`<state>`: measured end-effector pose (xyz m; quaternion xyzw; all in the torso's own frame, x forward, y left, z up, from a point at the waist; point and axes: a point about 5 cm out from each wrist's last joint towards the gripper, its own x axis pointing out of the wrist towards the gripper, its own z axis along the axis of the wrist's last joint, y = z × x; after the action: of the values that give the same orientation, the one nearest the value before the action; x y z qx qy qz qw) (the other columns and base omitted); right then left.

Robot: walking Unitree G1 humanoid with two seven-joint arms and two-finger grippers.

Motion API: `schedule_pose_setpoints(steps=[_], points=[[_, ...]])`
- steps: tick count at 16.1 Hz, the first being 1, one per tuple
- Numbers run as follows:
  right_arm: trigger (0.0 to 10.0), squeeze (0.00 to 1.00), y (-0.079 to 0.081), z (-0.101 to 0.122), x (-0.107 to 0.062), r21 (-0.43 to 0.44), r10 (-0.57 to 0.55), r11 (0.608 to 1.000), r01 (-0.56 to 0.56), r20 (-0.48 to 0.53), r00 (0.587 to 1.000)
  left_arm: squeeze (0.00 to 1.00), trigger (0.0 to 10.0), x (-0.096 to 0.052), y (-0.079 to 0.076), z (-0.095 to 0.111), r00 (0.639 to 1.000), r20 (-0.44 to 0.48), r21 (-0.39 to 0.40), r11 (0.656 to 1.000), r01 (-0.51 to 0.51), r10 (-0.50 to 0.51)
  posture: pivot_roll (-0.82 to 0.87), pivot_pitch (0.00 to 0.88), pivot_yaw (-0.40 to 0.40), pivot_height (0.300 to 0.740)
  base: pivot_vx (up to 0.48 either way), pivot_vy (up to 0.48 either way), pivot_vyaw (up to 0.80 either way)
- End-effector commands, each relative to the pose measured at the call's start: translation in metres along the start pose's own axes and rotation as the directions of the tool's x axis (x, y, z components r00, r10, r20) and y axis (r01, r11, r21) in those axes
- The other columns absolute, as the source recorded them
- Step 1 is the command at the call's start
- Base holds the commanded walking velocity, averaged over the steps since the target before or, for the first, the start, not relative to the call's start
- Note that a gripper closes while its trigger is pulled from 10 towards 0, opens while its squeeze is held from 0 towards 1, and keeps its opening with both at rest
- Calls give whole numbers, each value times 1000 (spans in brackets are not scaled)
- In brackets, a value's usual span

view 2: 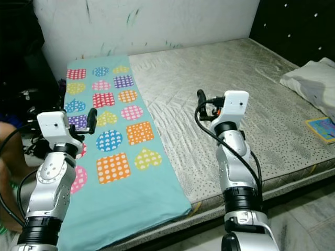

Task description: Clean up the room

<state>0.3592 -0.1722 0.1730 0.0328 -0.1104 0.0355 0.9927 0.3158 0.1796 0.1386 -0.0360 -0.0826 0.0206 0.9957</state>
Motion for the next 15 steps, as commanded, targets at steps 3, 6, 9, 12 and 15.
schedule_pose_setpoints(steps=[3, 6, 9, 12, 15], points=[[10000, 0, -1, -14, -13, -3, 17, 1000, -17, -45, 999, 0, 10000, -20, 17, -6, 998, -28, 69, 996, -49, 52, 18, 0, 10, 740, 0, 0, 0], [10000, 0, -6, -38, -37, -52, 43, 997, -50, -139, 989, 0, 10000, -49, 41, -26, 989, -115, 131, 989, -72, 87, 28, 0, -7, 740, 0, 0, 0], [10000, 0, -17, -61, -65, -110, 48, 991, -76, -232, 972, 0, 10000, -76, 59, -43, 970, -198, 163, 981, -110, 142, 27, 0, -10, 740, 0, 0, 0], [10000, 0, -19, -73, -84, -141, 69, 984, -111, -276, 959, 0, 10000, -90, 53, -52, 965, -240, 161, 984, -71, 109, 20, 0, -6, 740, 0, 0, 0], [10000, 0, -12, -82, -86, -123, 68, 987, -108, -293, 954, 0, 10000, -84, 41, -56, 967, -242, 148, 988, -44, 80, 22, 0, -3, 740, 0, 0, 473]])
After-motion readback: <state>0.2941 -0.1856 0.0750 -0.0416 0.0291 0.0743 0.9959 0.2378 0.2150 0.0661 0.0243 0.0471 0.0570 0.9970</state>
